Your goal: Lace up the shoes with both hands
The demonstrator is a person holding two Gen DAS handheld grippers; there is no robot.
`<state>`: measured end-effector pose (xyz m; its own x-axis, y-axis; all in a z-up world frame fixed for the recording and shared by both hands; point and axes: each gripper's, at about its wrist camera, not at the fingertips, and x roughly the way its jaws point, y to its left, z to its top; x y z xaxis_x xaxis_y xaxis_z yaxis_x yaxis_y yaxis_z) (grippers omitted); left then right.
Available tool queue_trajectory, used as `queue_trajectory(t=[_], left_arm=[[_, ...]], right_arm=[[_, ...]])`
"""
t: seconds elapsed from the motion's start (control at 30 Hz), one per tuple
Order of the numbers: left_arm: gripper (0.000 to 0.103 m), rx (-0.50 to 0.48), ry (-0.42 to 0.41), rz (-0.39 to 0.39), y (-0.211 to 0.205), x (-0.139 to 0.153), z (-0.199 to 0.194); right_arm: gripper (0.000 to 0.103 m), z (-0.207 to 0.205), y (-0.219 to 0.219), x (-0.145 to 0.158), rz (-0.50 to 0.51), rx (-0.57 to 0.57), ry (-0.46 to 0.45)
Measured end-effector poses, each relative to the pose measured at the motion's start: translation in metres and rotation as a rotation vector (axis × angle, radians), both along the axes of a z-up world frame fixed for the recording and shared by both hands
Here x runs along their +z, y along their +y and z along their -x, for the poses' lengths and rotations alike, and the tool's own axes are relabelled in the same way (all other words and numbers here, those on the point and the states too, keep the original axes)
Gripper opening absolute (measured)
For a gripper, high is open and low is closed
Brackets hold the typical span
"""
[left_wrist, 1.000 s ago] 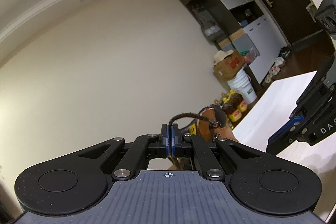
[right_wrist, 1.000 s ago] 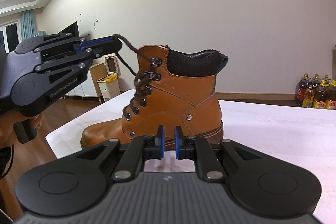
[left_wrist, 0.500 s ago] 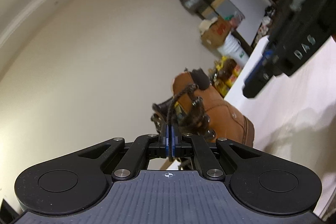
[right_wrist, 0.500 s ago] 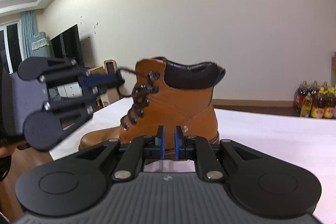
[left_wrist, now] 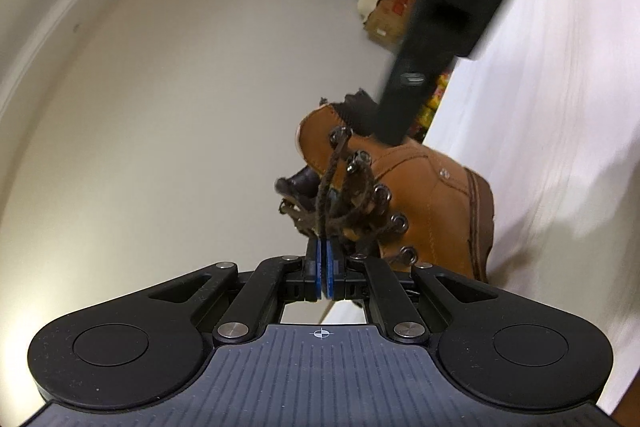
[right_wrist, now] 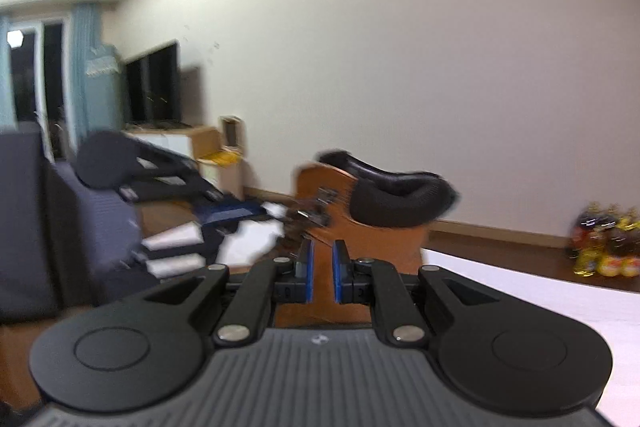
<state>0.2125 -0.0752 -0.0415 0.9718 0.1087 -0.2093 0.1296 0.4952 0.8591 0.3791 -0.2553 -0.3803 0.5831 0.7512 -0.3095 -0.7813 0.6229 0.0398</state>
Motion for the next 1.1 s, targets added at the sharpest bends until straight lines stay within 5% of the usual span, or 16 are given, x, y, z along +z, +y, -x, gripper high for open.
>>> queue_trajectory(t=[0.13, 0.4, 0.63, 0.9, 1.1], left_arm=[[0.003, -0.016, 0.007, 0.013, 0.000, 0.001, 0.002], [0.003, -0.060, 0.031, 0.056, 0.000, 0.004, 0.008], [0.003, -0.053, 0.046, -0.004, -0.003, -0.001, 0.001], [0.003, -0.066, 0.058, 0.052, -0.001, 0.007, 0.005], [0.003, -0.069, 0.058, -0.019, -0.004, 0.003, 0.007]], right_arm=[[0.011, -0.002, 0.006, 0.009, -0.085, 0.065, 0.029], [0.011, -0.018, 0.016, 0.004, -0.055, -0.007, 0.062], [0.011, -0.010, 0.006, 0.008, -0.124, 0.053, 0.084], [0.011, -0.028, 0.015, -0.001, -0.109, 0.032, 0.107], [0.011, -0.020, 0.008, -0.002, -0.148, 0.052, 0.119]])
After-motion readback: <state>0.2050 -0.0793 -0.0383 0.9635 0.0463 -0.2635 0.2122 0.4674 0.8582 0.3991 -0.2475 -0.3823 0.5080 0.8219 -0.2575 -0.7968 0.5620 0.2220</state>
